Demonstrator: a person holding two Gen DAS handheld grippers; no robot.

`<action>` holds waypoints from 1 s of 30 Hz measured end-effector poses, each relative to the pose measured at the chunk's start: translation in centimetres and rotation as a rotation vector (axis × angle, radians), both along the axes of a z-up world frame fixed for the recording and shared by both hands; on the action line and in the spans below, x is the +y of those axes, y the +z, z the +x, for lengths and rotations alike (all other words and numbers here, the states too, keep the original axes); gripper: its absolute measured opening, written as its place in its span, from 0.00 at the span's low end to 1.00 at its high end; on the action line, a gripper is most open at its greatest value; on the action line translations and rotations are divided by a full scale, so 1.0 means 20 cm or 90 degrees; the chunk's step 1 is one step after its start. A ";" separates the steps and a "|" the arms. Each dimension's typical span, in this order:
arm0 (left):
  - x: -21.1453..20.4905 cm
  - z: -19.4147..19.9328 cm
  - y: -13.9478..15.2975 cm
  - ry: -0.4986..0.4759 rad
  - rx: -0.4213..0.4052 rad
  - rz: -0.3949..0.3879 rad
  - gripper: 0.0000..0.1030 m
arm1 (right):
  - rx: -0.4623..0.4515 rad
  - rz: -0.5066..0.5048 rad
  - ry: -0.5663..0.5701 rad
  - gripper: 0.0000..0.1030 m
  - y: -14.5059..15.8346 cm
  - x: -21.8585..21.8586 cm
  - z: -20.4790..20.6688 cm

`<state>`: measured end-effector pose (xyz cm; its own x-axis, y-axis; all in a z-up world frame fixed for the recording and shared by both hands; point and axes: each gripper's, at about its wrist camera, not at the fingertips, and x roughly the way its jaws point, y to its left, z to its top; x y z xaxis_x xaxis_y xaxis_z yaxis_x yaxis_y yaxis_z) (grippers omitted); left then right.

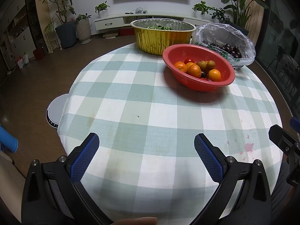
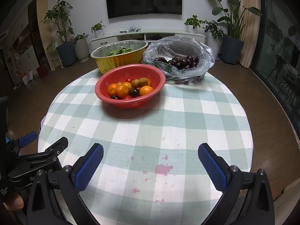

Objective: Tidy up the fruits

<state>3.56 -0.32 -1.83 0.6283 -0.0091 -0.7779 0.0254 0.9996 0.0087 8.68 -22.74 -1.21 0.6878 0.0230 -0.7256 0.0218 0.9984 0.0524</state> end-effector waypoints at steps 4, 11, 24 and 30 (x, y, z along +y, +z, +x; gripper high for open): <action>0.00 0.00 0.00 0.000 0.000 0.000 1.00 | 0.001 0.000 0.000 1.00 0.00 0.00 0.00; 0.00 0.00 0.00 0.000 0.001 0.002 1.00 | 0.000 0.000 0.000 1.00 0.00 0.00 0.00; 0.00 0.00 -0.01 0.000 0.001 0.002 1.00 | 0.002 0.001 0.000 1.00 0.00 0.00 0.00; 0.00 0.01 -0.01 0.001 0.002 0.004 1.00 | 0.003 0.001 0.000 1.00 0.00 0.00 0.00</action>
